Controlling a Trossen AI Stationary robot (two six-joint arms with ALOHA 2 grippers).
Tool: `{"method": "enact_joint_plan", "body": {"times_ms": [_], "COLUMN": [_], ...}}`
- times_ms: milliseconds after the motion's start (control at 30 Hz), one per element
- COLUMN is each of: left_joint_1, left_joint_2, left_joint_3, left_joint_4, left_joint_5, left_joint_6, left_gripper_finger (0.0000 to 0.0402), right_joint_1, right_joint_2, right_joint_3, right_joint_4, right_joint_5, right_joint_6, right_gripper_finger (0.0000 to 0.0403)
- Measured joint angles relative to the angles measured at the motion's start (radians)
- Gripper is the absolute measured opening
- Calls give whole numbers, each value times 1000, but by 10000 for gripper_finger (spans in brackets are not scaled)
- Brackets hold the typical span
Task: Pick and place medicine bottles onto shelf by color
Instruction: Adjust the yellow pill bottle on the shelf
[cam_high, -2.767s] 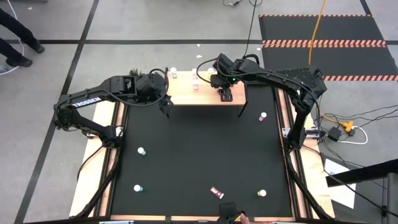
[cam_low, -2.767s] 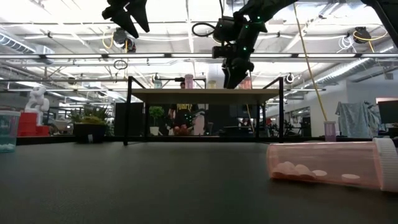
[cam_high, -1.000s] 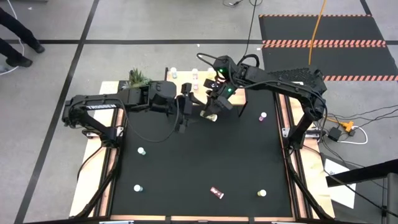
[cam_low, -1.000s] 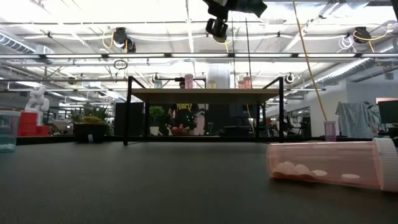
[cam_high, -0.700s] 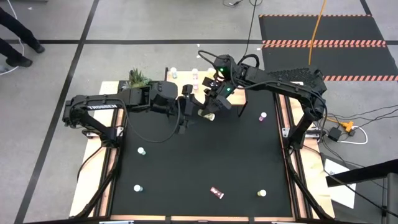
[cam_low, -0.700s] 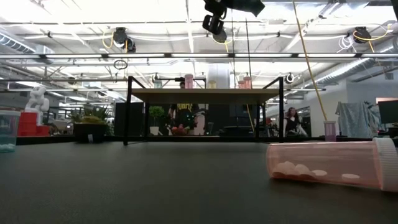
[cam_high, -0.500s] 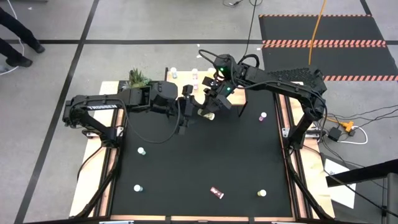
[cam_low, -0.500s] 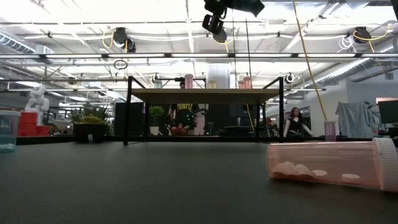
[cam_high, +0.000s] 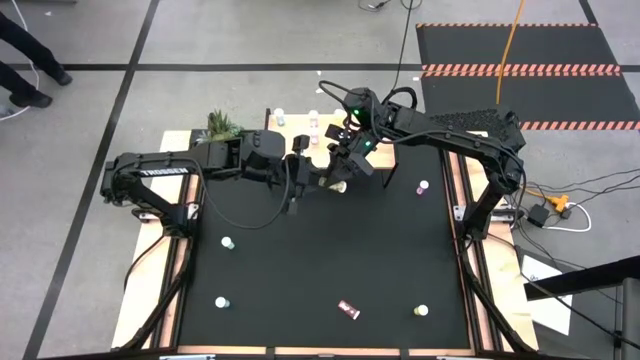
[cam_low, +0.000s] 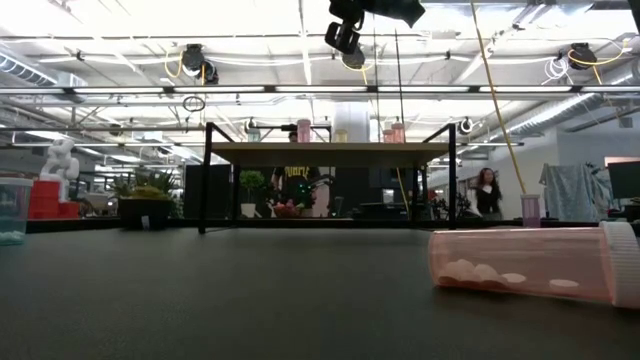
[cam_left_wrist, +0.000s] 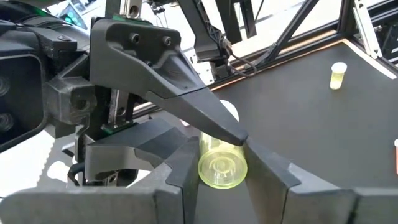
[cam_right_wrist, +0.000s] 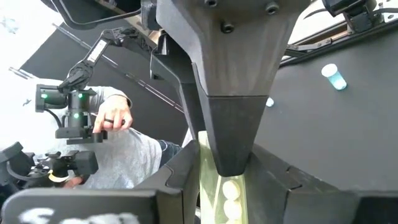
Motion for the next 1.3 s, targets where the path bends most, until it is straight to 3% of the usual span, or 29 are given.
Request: {"method": "enact_joint_plan", "body": {"times_ms": [200,600,767,933,1033,1300], "left_joint_1": [0,0,10,70,116,239], "left_joint_2": [0,0,-12,-39,-39,-35], "left_joint_3": [0,0,0,2,1,-10], "left_joint_4": [0,-4,23,117,194,563], "left_joint_5": [-2,-56,-161,-171,-110,236], "left_joint_6": [-6,-37,-102,-249,-338,-589], "left_gripper_finger": [112,112,113,113,113,113], "right_joint_1": [0,-36,-87,-106,-96,-70], "right_joint_2": [0,-11,-102,-269,-389,-605], "right_joint_3": [0,0,0,-56,-160,-463], "right_joint_4": [6,68,31,125,304,761], "right_joint_5": [0,10,186,461,564,684], "right_joint_6": [0,17,-77,-203,-274,-374], "right_gripper_finger": [114,200,210,207,206,206]}}
